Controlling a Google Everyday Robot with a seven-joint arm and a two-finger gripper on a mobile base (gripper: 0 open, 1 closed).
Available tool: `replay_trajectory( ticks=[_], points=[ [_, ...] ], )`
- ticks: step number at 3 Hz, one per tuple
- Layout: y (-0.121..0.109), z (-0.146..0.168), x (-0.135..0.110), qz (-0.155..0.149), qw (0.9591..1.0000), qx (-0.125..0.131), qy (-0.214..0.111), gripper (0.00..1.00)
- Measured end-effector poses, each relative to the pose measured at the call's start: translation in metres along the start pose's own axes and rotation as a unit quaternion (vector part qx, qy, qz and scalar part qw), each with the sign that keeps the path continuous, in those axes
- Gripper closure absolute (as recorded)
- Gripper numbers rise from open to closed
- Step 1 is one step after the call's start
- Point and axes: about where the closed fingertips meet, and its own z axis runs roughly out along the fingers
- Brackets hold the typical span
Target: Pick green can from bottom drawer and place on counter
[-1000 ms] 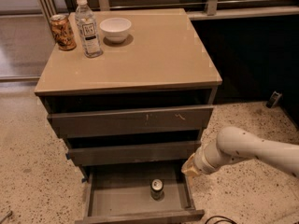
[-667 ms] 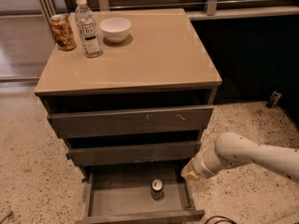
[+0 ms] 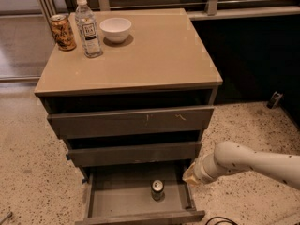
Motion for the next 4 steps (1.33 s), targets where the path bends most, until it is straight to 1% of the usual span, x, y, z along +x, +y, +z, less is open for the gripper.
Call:
replay_trajectory(
  ticks=[1, 2, 3, 4],
  points=[
    [-0.015, 0.055, 0.038, -0.003, 0.9996, 0.022, -0.015, 1.0],
    [-0.022, 0.115, 0.069, 0.015, 0.9994, 0.012, -0.03, 1.0],
    [-0.022, 0.115, 0.069, 0.015, 0.9994, 0.012, -0.03, 1.0],
    [-0.016, 0.14, 0.069, -0.007, 0.9987, -0.003, -0.051, 0.77]
  ],
)
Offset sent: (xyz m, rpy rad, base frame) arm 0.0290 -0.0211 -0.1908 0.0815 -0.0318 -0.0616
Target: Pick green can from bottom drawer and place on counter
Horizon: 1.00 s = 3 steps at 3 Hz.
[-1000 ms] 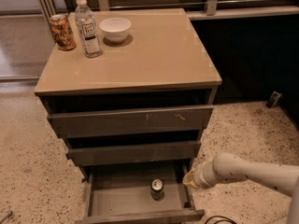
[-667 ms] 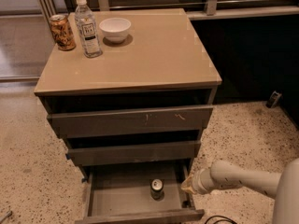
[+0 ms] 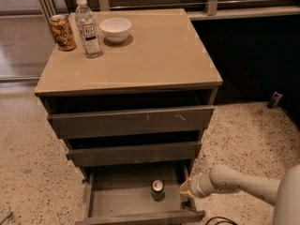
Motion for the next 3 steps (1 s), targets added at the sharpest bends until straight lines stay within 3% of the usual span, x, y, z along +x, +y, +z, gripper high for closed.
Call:
replay_trajectory(
  ticks=[1, 3],
  points=[
    [0.007, 0.025, -0.003, -0.019, 0.9995, -0.016, -0.019, 0.54],
    [0.012, 0.071, -0.017, -0.057, 0.995, -0.026, -0.078, 0.11]
  ],
)
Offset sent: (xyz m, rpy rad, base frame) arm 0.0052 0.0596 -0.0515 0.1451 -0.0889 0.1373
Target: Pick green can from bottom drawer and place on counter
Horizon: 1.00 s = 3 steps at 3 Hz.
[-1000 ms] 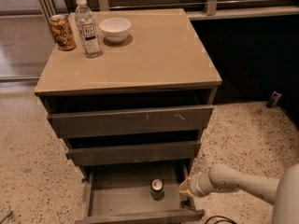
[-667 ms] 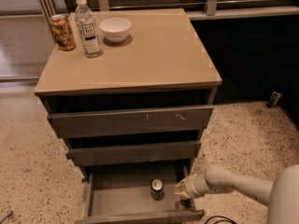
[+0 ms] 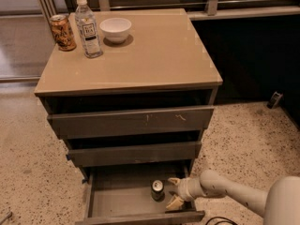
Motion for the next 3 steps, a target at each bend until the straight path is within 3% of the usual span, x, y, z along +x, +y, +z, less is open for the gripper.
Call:
replay_trajectory(
  ticks=[1, 2, 3],
  points=[
    [-0.003, 0.01, -0.002, -0.008, 0.9998, 0.004, -0.017, 0.12],
    [-0.011, 0.023, -0.008, -0.011, 0.9993, 0.01, -0.035, 0.19],
    [-0.022, 0.036, -0.013, -0.011, 0.9986, 0.019, -0.049, 0.17]
  ],
)
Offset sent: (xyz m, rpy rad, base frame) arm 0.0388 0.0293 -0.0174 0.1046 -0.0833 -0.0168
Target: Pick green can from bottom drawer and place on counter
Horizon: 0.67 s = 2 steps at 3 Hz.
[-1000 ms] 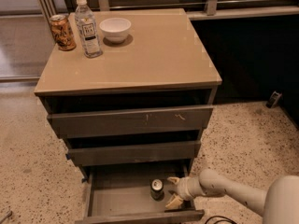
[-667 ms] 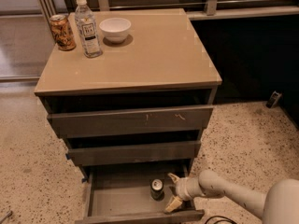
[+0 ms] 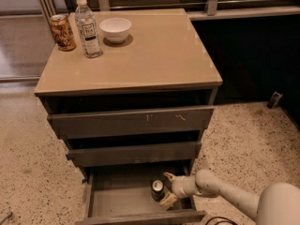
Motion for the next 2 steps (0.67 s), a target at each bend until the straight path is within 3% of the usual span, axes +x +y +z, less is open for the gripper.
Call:
replay_trajectory(
  ticks=[2],
  points=[
    [-0.018, 0.034, 0.011, 0.003, 0.9999, 0.007, 0.011, 0.18]
  ],
)
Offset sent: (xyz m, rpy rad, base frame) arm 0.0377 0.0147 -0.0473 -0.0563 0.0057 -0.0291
